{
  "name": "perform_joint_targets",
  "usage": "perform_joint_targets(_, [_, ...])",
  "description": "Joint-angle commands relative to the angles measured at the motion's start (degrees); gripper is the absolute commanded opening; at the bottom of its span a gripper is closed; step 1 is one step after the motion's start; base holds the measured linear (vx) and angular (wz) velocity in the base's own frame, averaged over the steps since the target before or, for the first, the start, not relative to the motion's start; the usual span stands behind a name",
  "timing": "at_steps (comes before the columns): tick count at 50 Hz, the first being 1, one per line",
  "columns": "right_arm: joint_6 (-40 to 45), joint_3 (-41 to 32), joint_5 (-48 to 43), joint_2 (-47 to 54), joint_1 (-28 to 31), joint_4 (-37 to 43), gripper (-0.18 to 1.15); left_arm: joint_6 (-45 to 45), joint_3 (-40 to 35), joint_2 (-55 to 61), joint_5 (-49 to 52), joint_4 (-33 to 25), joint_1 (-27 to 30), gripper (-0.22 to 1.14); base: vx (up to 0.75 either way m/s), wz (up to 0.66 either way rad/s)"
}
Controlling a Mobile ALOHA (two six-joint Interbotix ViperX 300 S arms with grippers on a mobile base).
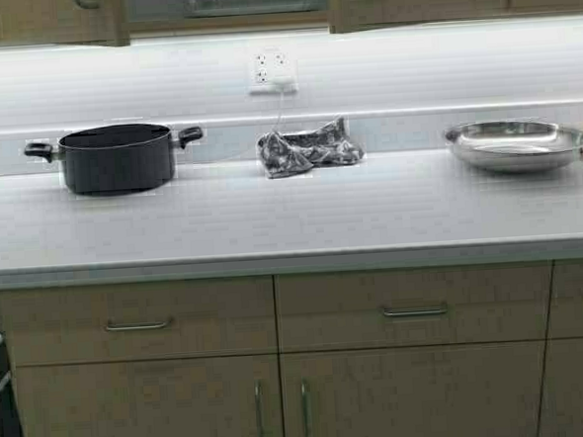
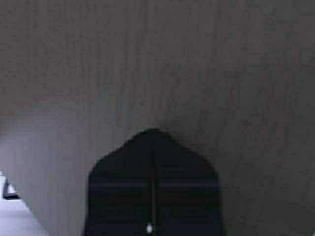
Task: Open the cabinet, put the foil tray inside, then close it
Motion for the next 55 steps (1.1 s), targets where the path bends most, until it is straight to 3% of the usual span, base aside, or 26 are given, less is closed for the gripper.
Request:
perform_joint_targets(1, [-0.26, -1.05, -0.44, -1.23, 0.0, 0.18, 0.07, 0.18, 0.7, -2.81, -0.35, 0.44, -1.85, 0.04, 0.1, 0.02])
perform_joint_targets(16, [-0.53, -1.41, -2.37, -1.58, 0.7, 0.18, 0.07, 0.18, 14.77, -12.74, -2.02, 0.35, -1.93, 0.04, 0.1, 0.0])
perform_joint_targets(23, [-0.7, -5.01, -3.43, 0.44, 2.11, 0.18, 0.07, 0.26, 18.72, -15.29, -2.29, 0.35, -1.93, 0.04, 0.09, 0.02])
perform_joint_targets(44, [-0.35, -29.62, -0.97, 22.76, 6.33, 0.53, 0.07, -0.35, 19.69, -15.03, -3.43, 0.0, -1.93, 0.04, 0.02, 0.02])
perform_joint_targets(55, [-0.7, -27.51, 2.64, 19.16, 6.24, 0.62, 0.07, -0.35, 20.39, -14.59, -3.43, -0.09, -1.93, 0.04, 0.01, 0.04])
